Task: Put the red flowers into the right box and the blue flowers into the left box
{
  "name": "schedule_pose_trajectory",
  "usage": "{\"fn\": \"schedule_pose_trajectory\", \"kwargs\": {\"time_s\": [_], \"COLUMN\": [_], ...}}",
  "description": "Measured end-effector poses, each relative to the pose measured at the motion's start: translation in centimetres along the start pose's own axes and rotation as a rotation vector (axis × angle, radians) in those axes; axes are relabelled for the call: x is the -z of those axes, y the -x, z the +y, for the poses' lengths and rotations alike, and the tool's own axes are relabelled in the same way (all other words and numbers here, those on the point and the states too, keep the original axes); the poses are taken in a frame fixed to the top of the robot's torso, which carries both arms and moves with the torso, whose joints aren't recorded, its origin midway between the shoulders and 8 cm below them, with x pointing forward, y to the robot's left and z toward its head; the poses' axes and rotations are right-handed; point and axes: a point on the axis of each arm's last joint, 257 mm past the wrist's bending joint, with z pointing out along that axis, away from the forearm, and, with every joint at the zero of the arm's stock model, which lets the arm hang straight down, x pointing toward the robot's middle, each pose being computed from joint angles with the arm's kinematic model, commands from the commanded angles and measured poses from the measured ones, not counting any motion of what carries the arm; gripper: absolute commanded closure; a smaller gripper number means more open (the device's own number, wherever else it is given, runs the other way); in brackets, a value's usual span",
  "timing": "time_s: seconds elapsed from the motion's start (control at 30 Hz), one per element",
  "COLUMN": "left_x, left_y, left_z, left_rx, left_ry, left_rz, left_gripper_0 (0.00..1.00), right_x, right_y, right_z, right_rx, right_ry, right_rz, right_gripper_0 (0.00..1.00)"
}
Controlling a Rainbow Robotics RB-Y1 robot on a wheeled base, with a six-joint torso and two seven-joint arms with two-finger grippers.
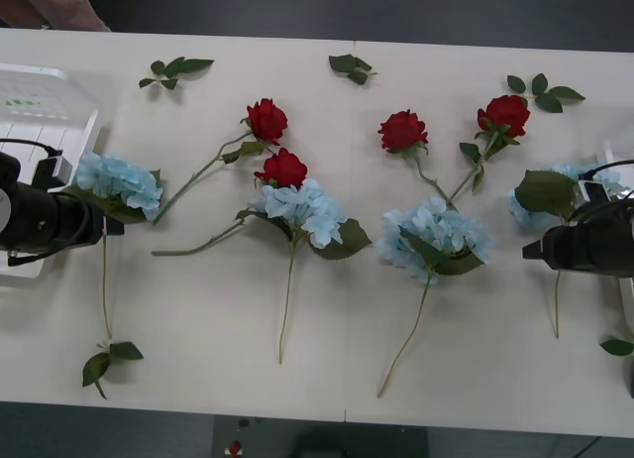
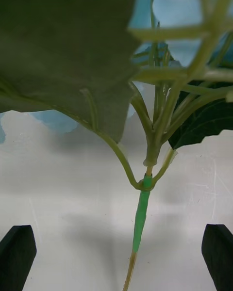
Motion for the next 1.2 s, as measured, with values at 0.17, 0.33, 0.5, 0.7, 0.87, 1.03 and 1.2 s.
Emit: {"fn": "schedule_pose_trajectory", "kwargs": {"time_s": [0.17,0.33,0.5,0.7,0.87,1.03,1.2], "left_x": [-1.2,-2.4,-2.6,-2.6,-2.9,-3.2,-3.3], "left_y": [-0.5,-0.8,-0.7,-0.5,0.0,-0.9,-1.0], "left_z": [0.2,0.0,-0.3,-0.3,-0.5,-0.3,-0.1], "left_rx": [0.022,0.013,-0.025,-0.028,-0.047,-0.058,-0.067], "left_ry": [0.006,0.021,0.036,0.036,0.031,0.038,0.045], "left_rz": [0.01,0.029,0.033,0.023,-0.005,0.011,0.013], "left_gripper_0": [0.0,0.0,0.0,0.0,0.0,0.96,1.0], "right_x": [-0.1,-0.4,-0.6,-1.1,-1.0,-0.8,1.4], "right_y": [0.0,0.1,0.3,-0.2,-0.1,0.3,1.6], "right_z": [0.0,-0.3,-0.5,-0.2,-0.3,-0.1,0.9], "right_rx": [-0.002,-0.012,-0.015,-0.005,-0.003,0.004,0.024], "right_ry": [0.001,-0.002,-0.005,-0.004,-0.008,-0.006,0.006], "right_rz": [0.0,-0.011,-0.025,-0.015,-0.015,-0.026,-0.04], "right_gripper_0": [0.0,0.38,0.97,1.0,1.0,1.0,1.0]}}
